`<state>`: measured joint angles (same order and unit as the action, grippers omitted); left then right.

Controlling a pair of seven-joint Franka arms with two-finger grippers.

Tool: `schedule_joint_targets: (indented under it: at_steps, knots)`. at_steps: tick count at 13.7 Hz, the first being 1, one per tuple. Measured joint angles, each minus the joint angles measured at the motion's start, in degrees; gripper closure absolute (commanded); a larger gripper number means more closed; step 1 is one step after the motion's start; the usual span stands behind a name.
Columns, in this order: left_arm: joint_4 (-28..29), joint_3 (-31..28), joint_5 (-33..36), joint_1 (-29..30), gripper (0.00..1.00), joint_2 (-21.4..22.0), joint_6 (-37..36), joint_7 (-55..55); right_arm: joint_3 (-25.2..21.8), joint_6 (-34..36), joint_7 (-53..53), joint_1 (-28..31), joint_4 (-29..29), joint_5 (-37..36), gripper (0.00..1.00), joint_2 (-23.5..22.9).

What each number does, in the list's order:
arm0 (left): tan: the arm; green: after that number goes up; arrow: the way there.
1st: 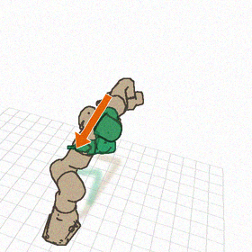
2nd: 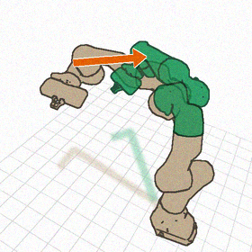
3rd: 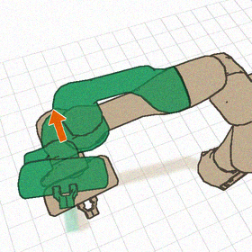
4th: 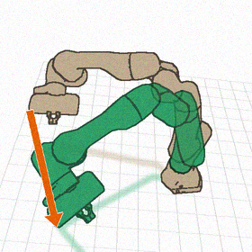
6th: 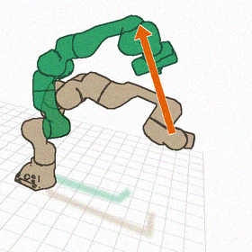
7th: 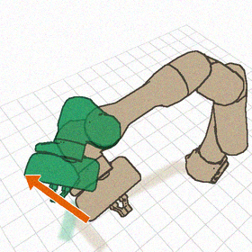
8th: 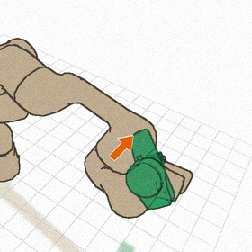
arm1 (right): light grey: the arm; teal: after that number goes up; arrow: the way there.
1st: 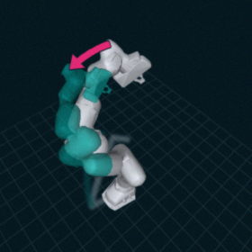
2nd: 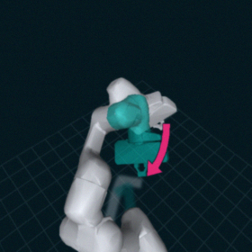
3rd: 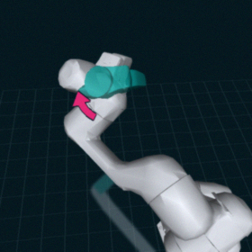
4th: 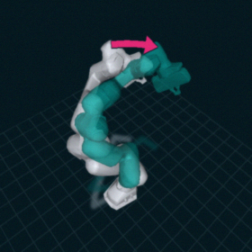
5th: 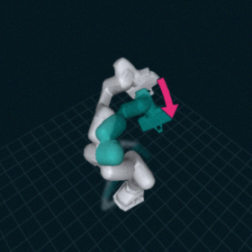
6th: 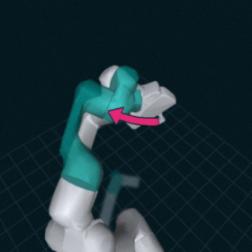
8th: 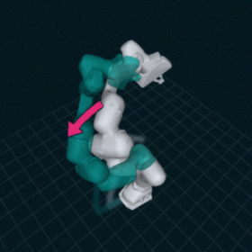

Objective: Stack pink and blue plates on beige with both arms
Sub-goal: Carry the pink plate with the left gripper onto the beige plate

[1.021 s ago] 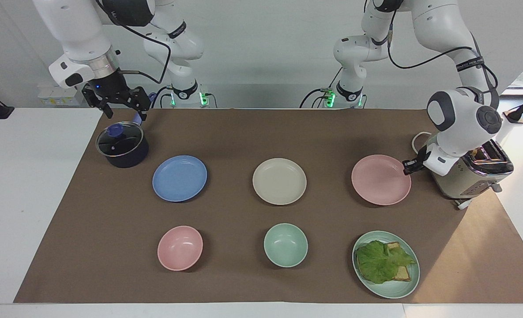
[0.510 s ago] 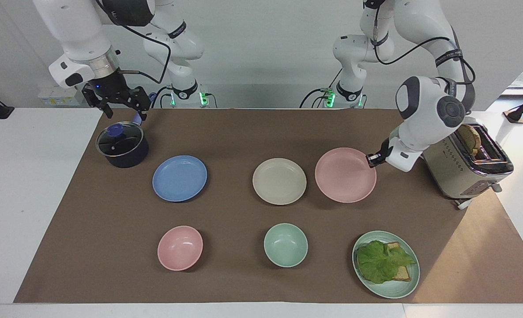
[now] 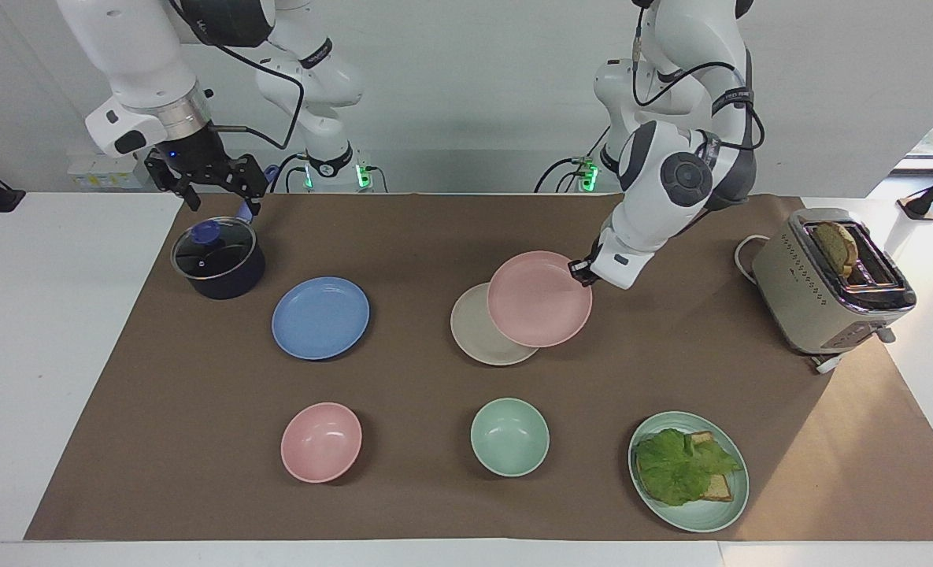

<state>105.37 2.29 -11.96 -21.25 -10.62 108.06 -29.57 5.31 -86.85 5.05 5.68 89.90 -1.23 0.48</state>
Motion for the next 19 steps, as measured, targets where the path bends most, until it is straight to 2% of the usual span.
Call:
schedule_joint_targets:
  at_steps: [4, 5, 6, 7, 11, 14, 17, 19]
  knots:
    - [6.4, 0.0, -0.8, -3.9, 1.0, -1.1, 12.0, 0.0, 0.0, 0.0, 0.0, 0.2, 0.0, 0.0, 0.0, 0.0]
    - [7.1, 0.0, -0.8, -4.1, 0.76, -1.3, 13.0, 0.0, 0.0, 0.0, 0.0, 0.2, 0.0, 0.0, 0.0, 0.0]
    - [7.3, 0.0, -0.8, -4.1, 0.11, -1.4, 13.1, 0.0, 0.0, 0.0, 0.0, 0.2, 0.0, 0.0, 0.0, 0.0]
    - [7.3, -0.1, -0.8, -4.1, 0.0, -1.4, 13.2, 0.1, 0.0, 0.0, 0.0, 0.2, 0.0, 0.0, 0.0, 0.1]
    - [7.3, -0.1, -0.8, -4.1, 0.0, -1.3, 13.5, 0.2, 0.0, -0.1, 0.0, 0.2, 0.0, 0.0, 0.0, 0.1]
    - [7.2, -0.8, -0.8, -3.9, 0.0, -1.3, 13.5, 0.2, 0.0, -3.8, -0.4, 0.2, 1.3, 0.0, 0.0, 0.3]
    - [6.4, -1.8, 1.5, 0.0, 0.0, -1.2, 12.8, 0.9, 0.0, -9.5, -3.6, 1.2, 6.8, 0.5, 0.0, 0.5]
    - [3.7, -2.0, 5.3, 4.2, 0.0, -0.8, 8.7, 5.2, -0.1, -15.3, -5.5, 2.3, 12.2, 2.2, 0.0, 0.5]
